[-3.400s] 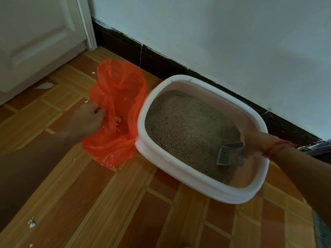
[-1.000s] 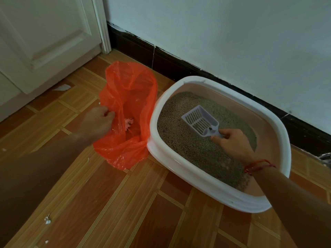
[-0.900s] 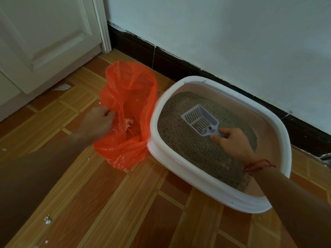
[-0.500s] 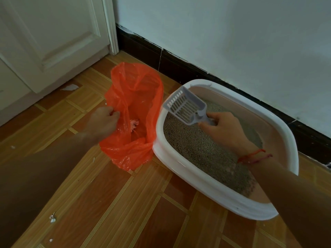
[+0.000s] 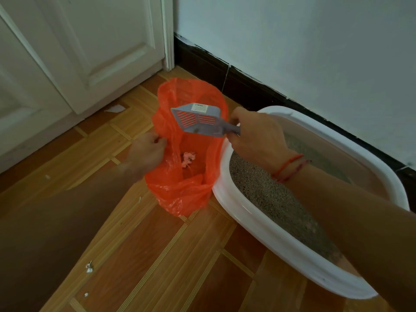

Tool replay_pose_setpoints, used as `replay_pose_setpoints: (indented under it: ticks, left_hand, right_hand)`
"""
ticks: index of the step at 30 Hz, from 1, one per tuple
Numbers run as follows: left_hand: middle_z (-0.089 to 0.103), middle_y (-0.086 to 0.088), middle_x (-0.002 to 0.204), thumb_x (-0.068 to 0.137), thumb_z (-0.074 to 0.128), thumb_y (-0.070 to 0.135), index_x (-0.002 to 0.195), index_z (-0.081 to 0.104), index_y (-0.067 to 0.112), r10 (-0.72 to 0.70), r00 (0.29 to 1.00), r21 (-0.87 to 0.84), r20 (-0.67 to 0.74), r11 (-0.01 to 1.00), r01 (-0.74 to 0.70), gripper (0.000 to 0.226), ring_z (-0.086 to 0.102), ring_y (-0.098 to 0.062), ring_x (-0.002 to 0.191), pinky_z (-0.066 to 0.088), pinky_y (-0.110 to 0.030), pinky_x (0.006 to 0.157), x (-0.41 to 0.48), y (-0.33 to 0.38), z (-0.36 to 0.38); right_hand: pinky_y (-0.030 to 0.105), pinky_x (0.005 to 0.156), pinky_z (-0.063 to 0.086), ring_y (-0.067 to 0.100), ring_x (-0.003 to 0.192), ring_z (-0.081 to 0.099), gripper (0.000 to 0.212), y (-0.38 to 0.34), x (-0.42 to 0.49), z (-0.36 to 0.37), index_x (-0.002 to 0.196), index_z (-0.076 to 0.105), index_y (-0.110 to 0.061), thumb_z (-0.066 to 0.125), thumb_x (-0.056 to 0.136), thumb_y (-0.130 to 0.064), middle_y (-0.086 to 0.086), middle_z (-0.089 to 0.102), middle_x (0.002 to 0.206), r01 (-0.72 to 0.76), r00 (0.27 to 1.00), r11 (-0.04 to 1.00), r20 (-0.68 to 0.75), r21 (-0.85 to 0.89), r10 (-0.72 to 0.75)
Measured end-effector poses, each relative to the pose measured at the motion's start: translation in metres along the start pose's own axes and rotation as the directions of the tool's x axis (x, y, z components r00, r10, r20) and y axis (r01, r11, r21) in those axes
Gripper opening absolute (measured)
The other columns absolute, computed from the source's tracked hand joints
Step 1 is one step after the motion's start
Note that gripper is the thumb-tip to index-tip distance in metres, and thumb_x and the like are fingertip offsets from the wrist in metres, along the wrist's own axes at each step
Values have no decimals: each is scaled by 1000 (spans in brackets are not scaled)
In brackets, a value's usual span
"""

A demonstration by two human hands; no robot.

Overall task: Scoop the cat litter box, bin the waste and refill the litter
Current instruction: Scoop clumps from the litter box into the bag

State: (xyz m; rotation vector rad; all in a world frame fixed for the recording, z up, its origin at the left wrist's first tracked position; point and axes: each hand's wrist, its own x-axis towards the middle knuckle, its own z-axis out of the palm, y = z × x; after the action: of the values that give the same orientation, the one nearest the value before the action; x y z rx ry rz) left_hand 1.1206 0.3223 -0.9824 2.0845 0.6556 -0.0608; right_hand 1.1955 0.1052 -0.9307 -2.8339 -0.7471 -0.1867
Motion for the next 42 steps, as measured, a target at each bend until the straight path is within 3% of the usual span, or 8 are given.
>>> replay_pose_setpoints:
  ticks: [8, 13, 17, 24, 28, 32, 38, 42]
  left_hand:
    - [68, -10, 93, 101, 44, 23, 99, 66, 10, -22, 999, -42, 41, 999, 24, 26, 64, -27, 84, 54, -45, 80, 0, -4, -5]
    - [66, -8, 88, 102, 42, 24, 99, 65, 8, 10, 999, 22, 50, 1000, -11, 28, 61, -21, 74, 50, -35, 66, -2, -2, -3]
    - [65, -15, 88, 102, 43, 24, 94, 63, 6, 41, 996, 56, 75, 997, -45, 28, 58, -22, 70, 49, -36, 62, -5, 0, 0]
    - [64, -16, 92, 103, 42, 24, 98, 63, 5, 60, 994, 73, 88, 995, -67, 29, 57, -24, 72, 47, -36, 63, -8, 9, 4]
    - [63, -14, 88, 103, 42, 25, 92, 61, 5, 63, 993, 99, 96, 992, -72, 29, 56, -22, 69, 45, -34, 60, -10, 13, 10]
    - [60, -10, 81, 103, 43, 24, 90, 61, 6, 61, 995, 112, 81, 991, -70, 29, 53, -20, 65, 42, -33, 60, -11, 15, 14]
    - [64, -16, 93, 103, 43, 25, 96, 62, 4, 49, 994, 122, 100, 991, -61, 29, 61, -31, 81, 52, -48, 79, -12, 14, 15]
    - [65, -19, 94, 103, 44, 26, 95, 63, 5, 33, 994, 109, 102, 993, -44, 29, 61, -32, 77, 52, -44, 71, -9, 10, 17]
  right_hand:
    - [33, 65, 44, 19, 71, 56, 17, -4, 4, 7, 99, 58, -17, 59, 92, -33, -1, 59, 80, 16, 1000, 999, -9, 43, -15]
    - [29, 61, 39, 20, 67, 54, 20, 7, -3, -2, 104, 55, -17, 58, 91, -32, -7, 49, 67, -72, 997, 995, 30, 74, 70]
    - [31, 61, 49, 19, 69, 59, 26, 25, -13, -16, 111, 54, -17, 58, 90, -31, 1, 61, 80, -149, 986, 983, 86, 104, 140]
    - [19, 51, 41, 7, 62, 54, 13, 82, -52, -54, 93, 46, -32, 56, 95, -24, -12, 54, 77, -279, 939, 956, 234, 93, 252]
    - [19, 55, 41, 8, 71, 58, 6, 124, -77, -56, 89, 57, -28, 57, 95, -28, -6, 60, 81, -382, 848, 922, 376, -58, 375]
    - [32, 75, 56, 13, 75, 63, 16, 161, -102, -46, 91, 65, -21, 54, 95, -31, -1, 65, 81, -409, 758, 873, 434, -266, 487]
    - [30, 76, 57, 12, 74, 64, 17, 186, -123, -38, 90, 63, -18, 55, 95, -32, 0, 65, 81, -414, 630, 817, 522, -401, 575]
    - [29, 80, 54, 14, 80, 62, 14, 188, -129, -26, 91, 59, -20, 51, 98, -30, -1, 61, 83, -377, 546, 814, 604, -441, 581]
